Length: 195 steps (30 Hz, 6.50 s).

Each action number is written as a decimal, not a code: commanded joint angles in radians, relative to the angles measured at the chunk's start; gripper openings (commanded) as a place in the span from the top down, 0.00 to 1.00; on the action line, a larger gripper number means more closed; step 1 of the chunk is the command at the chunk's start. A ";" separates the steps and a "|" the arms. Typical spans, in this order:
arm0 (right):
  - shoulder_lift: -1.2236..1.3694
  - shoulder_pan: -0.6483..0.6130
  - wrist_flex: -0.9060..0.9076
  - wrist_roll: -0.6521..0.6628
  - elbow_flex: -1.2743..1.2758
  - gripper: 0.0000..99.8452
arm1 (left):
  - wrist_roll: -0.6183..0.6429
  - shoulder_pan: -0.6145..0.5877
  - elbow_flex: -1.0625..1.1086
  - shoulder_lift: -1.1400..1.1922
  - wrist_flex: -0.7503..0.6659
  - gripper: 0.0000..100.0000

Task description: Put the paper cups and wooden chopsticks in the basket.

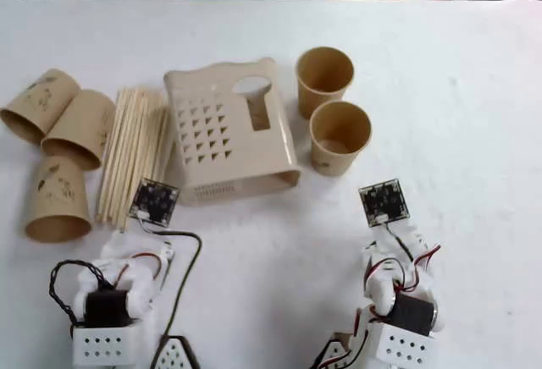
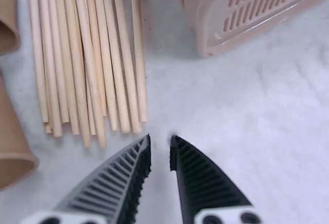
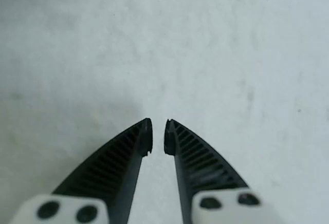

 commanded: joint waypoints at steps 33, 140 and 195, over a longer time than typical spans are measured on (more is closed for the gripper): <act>1.081 -0.297 -0.093 -0.276 -1.227 0.92 | -0.003 -0.004 -0.002 -0.002 0.003 0.92; 1.946 0.001 0.130 -0.129 -1.797 0.98 | -0.003 -0.004 -0.002 -0.002 0.003 0.92; 2.250 -0.682 0.234 -0.482 -2.429 0.82 | -0.003 -0.004 -0.002 -0.002 0.003 0.92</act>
